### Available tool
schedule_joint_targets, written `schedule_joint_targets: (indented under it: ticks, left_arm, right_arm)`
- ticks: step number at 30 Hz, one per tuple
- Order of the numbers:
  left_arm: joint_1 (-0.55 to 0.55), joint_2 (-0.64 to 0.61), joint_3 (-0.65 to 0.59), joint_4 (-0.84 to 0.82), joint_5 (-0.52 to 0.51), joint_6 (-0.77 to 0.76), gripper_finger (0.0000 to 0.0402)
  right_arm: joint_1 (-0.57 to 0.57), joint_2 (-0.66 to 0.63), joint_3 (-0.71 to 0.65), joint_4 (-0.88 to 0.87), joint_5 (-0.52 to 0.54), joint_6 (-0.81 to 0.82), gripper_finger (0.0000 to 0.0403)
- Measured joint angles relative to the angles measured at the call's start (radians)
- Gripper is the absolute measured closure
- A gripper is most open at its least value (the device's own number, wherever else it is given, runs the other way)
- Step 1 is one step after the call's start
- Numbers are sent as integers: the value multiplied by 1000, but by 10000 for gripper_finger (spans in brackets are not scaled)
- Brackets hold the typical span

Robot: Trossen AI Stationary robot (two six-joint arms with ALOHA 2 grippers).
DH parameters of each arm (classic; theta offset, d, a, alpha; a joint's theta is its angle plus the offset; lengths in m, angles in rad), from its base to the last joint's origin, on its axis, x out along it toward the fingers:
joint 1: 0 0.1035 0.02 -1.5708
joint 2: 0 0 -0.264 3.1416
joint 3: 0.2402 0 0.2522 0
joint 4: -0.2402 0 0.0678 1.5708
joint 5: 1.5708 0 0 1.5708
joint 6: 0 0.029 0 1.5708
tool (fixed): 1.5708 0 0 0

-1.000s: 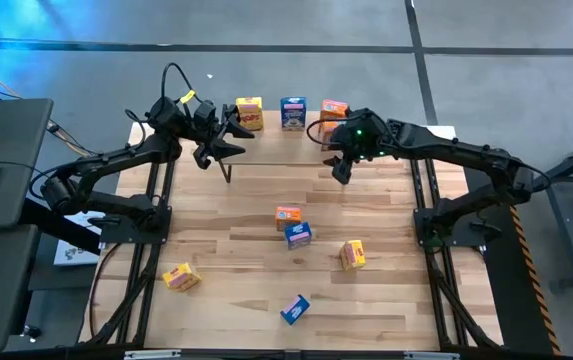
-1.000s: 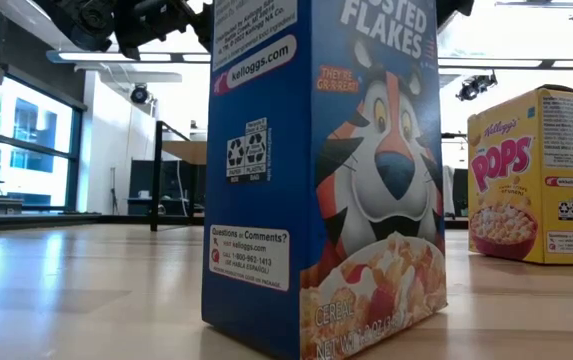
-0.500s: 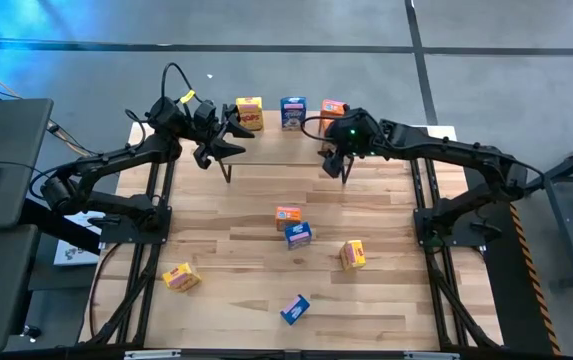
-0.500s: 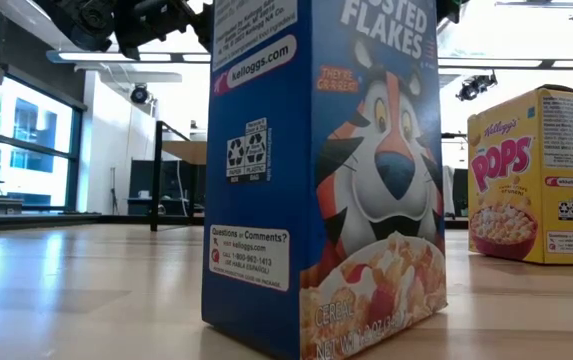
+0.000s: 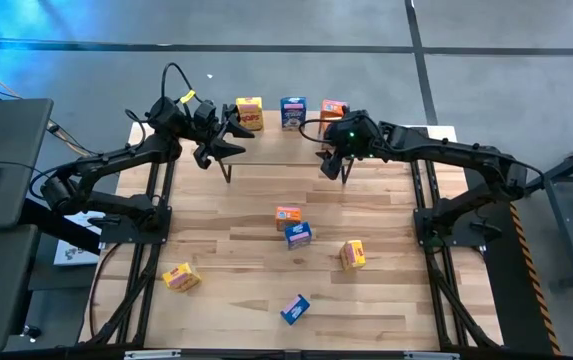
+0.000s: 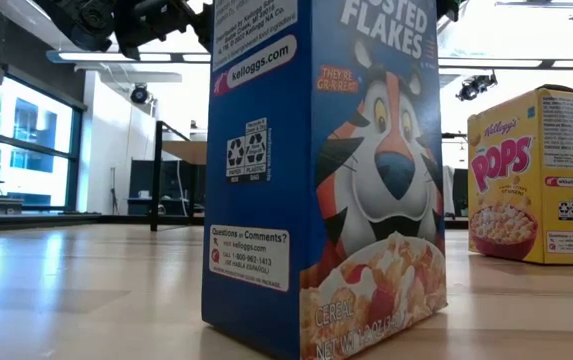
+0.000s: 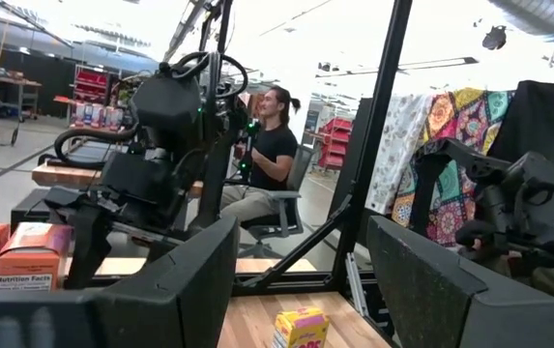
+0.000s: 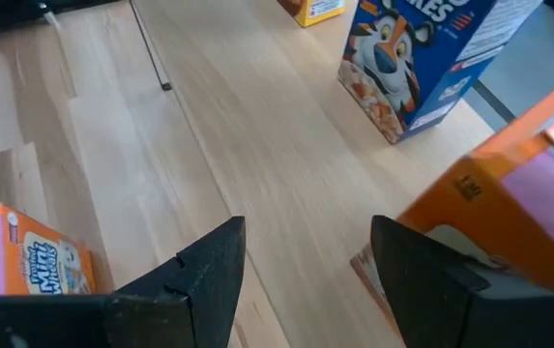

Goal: Stack cereal on shelf
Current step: Put the left yellow cereal box on the shelf aligned with the other yellow cereal box

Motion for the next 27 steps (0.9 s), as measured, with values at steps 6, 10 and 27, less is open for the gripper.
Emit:
schedule_joint_targets:
  ticks: [6, 10, 27]
  left_arm:
    - [0, 0, 0, 0, 0, 0, 178]
    - [0, 0, 0, 0, 0, 0, 178]
    - [2, 0, 0, 1, -83, 0, 178]
  right_arm:
    - [27, -2, 38, -42, 0, 0, 185]
    - [50, -3, 86, -61, 0, -20, 185]
    - [72, -59, 114, -155, 2, -43, 185]
